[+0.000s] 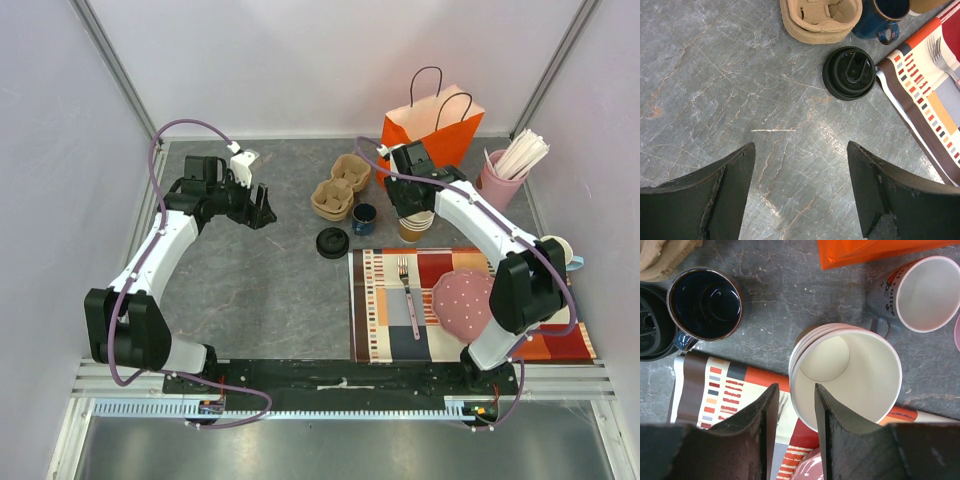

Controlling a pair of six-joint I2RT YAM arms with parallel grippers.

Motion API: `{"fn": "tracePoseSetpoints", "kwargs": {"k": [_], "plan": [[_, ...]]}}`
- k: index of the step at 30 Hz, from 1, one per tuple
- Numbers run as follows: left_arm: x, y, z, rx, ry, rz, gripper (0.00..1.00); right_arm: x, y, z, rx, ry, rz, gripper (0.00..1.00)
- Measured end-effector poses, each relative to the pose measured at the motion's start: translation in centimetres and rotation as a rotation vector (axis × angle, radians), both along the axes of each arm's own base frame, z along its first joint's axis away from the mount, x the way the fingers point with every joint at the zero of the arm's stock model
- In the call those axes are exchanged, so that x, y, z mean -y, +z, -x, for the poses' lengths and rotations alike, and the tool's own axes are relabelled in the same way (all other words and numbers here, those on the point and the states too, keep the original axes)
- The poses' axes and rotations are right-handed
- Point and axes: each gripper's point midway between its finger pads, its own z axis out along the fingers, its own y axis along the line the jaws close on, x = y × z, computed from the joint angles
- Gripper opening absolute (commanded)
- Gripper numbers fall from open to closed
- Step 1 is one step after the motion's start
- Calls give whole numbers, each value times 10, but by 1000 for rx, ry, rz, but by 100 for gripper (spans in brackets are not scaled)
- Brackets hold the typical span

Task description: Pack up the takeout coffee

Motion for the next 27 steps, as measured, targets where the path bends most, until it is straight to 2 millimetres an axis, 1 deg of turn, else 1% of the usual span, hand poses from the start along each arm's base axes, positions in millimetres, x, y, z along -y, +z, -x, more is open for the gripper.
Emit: {"fn": "tracePoseSetpoints", "kwargs": {"k": [3,6,10,12,13,19,27], "plan": [[0,-1,0,-2,0,0,80,1,-1,-4,3,-5,14,38],[0,-1,0,-4,0,-1,79,1,-1,-7,5,-8,20,32],[0,-2,1,-7,-1,-2,79,1,-4,-9,0,-9,28,20],[0,-2,1,-9,-2,-3,79,1,-5,-9,-4,-8,29,18],[0,-2,1,-10,-2,-3,79,1,-5,-9,-4,-9,29,15],[1,-2,3,-13,-10,3,79,1,-5,-9,-4,-3,32,12],[1,-3,3,-15,-13,3,79,2,0,-6,-3,13,71,2]]}}
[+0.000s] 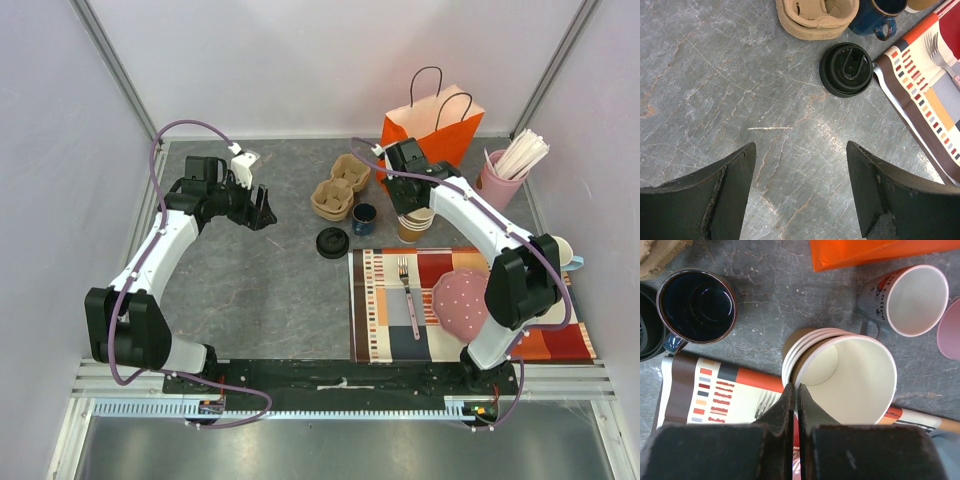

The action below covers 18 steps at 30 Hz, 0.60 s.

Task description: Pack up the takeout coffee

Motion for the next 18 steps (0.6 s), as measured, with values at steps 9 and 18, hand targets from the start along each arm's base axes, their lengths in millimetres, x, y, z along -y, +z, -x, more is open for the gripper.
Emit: {"fn": "tracePoseSetpoints", "kwargs": {"k": [9,18], "plan": [[2,1,1,0,-11,9,79,-1,13,-1,34,26,59,0],[2,1,1,3,-15,6,79,1,61,-12,134,48,130,0]]}}
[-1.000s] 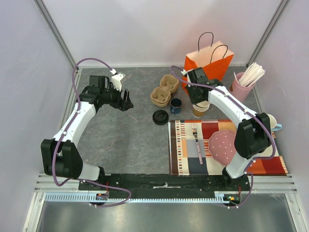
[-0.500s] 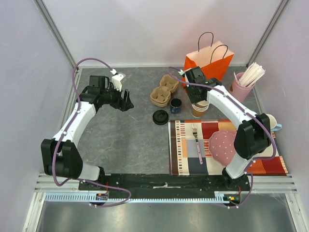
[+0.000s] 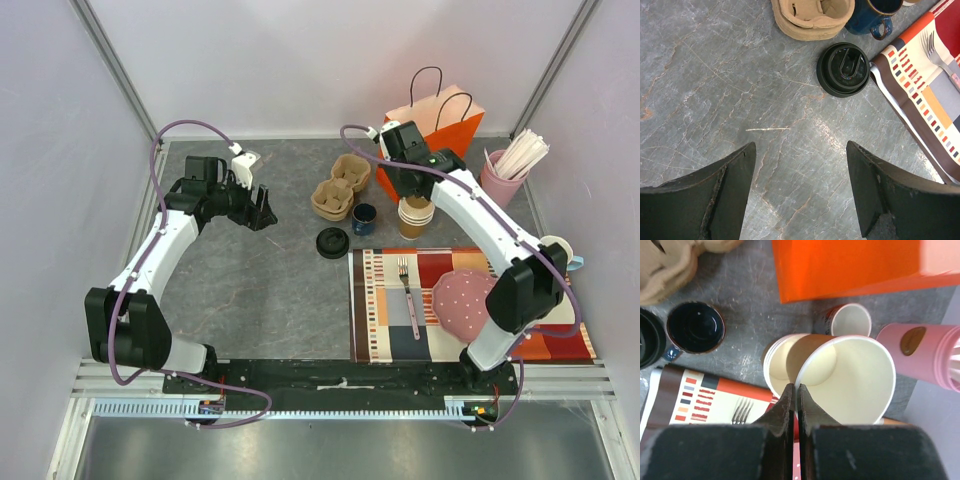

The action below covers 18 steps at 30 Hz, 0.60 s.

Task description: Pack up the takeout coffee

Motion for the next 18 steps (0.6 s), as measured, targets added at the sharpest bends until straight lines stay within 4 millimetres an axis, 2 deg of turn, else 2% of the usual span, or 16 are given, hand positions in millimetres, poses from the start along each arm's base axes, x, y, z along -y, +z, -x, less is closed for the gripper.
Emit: {"fn": "tracePoseSetpoints", "kwargs": {"k": [5,11,14,16,18], "plan": [[0,0,0,0,1,-1,79,-10,41,-3,92,43,-30,0],[-2,0,-1,-1,11,-12,79,-45,89,8,181,182,-107,0],[-9,3,-6,13,41,-40,79,-83,98,24,188,323,-145,0],[-15,6,-12,29,73,-65,79,-119,98,44,177,461,-157,0],[-25,8,-17,41,110,-90,79,-161,93,72,158,638,-158,0]]}}
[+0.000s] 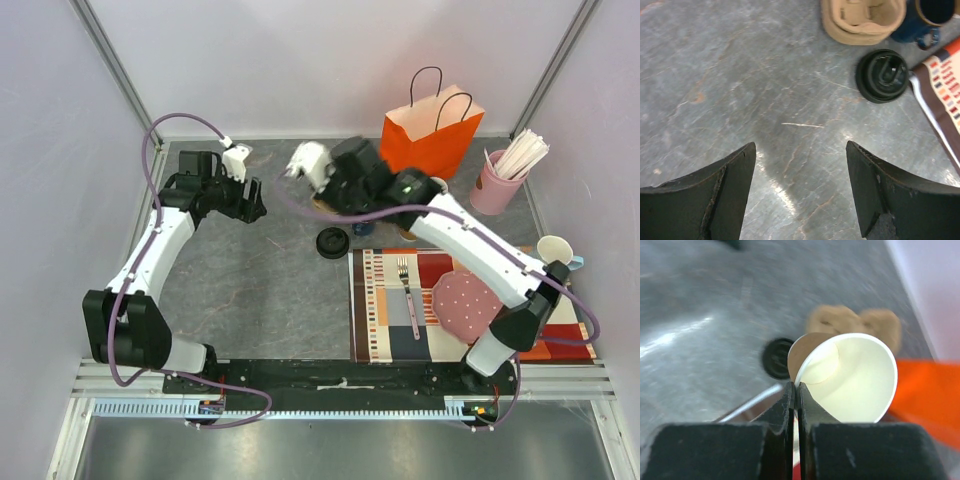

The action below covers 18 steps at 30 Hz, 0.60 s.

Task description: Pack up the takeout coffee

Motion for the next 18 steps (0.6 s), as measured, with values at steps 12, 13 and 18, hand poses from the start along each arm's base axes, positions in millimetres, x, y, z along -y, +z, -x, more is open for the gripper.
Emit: {"fn": "tracePoseSetpoints", "kwargs": {"k": [12,13,18], "plan": [[-87,-4,-15,-10,251,-49,79,-119,-145,92,-260,545,233,0],[-90,-4,-15,-10,260,-50,79,-120,-157,94,-283,550,257,0],[-91,-4,-15,-11,263,-47,79,-122,-189,102,-337,566,317,0]]}}
